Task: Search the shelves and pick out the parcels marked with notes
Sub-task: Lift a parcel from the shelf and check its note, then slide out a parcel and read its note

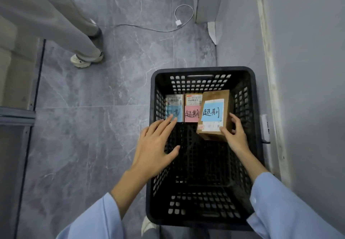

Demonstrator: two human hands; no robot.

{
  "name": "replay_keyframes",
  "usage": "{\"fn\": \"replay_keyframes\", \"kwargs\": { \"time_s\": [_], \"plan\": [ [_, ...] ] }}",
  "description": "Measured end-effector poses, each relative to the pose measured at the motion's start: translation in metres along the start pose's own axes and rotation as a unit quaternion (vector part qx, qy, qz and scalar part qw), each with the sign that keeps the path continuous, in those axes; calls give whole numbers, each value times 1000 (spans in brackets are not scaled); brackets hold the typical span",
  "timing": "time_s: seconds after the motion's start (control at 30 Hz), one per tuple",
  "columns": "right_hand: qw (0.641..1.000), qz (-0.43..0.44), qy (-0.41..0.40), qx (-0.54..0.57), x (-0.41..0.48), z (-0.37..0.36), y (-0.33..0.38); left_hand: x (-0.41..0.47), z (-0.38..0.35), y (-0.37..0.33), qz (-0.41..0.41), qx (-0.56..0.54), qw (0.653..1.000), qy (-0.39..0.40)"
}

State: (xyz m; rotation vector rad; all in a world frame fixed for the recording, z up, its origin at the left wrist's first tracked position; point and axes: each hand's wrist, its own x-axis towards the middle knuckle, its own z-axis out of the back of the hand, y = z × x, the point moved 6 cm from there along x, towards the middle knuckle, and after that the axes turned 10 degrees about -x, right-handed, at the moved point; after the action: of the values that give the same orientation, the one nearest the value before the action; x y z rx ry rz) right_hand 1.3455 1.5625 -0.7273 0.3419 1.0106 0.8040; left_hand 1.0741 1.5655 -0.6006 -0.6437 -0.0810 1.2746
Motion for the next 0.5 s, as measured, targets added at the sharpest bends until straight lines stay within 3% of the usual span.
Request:
{"fn": "replay_keyframes", "kwargs": {
  "time_s": [0.3, 0.5],
  "plan": [
    [999, 12, -18, 30, 35, -8, -5, 9, -13, 4, -29, 23, 999, 25],
    [998, 53, -32, -30, 38, -5, -6, 12, -16, 9, -1, 16, 1000, 27]
  ]
}}
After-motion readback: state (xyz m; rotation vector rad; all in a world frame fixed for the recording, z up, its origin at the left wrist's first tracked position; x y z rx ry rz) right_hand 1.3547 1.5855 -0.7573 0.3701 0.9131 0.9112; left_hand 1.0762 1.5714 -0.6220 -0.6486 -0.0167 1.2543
